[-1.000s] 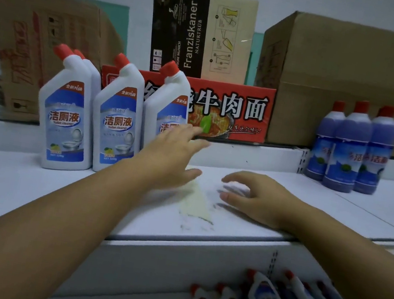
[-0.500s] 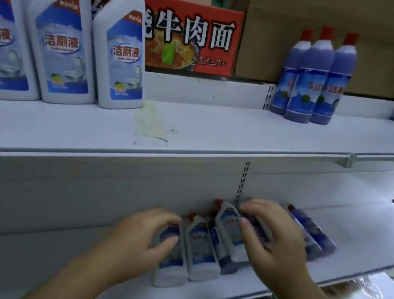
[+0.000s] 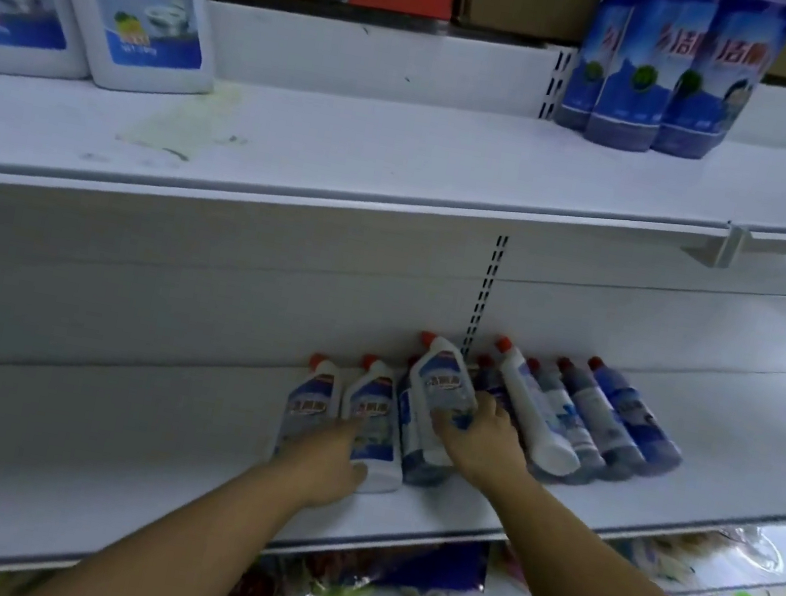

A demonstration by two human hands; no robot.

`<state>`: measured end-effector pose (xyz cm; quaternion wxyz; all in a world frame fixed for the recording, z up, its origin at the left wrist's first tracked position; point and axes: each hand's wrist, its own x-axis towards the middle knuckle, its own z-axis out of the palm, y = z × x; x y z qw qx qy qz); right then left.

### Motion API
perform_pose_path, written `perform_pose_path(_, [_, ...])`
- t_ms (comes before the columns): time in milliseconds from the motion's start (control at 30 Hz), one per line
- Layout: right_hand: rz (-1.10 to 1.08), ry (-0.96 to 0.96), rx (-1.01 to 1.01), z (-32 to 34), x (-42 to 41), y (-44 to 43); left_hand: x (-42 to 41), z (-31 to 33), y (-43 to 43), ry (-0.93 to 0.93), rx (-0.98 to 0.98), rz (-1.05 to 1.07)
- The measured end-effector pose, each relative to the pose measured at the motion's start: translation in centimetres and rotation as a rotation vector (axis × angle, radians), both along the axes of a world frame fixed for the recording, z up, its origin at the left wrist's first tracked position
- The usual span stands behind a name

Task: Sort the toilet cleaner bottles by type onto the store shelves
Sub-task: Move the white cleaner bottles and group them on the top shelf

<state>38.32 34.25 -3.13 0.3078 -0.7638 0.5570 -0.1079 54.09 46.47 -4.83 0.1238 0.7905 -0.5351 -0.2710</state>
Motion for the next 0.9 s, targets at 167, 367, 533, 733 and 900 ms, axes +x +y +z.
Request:
perform_pose_path(167, [-0.089, 0.045, 0.254, -1.0, 1.4, -3.0, -0.8, -2.5, -3.1, -0.044, 0.103, 0.117])
perform_pose_path(367, [-0.138, -0.177, 0.484, -2.0, 1.4, -4.7, -1.0, -4.2, -6.5, -0.164, 0.173, 0.339])
perform_pose_path(533, [-0.179, -0.303, 0.459, -2.3, 0.7, -4.9, -0.9, -3.9, -8.5, 0.011, 0.213, 0.437])
perform_pose_path(733, [-0.274, -0.535, 0.446, -3.3, -0.1, -3.2, 0.0, -3.9, -9.8, 0.090, 0.248, 0.593])
perform_pose_path(900, [-0.296, -0.609, 0.422, -3.8, -0.3, -2.4, 0.9, -3.3, -10.5, 0.272, 0.071, 0.741])
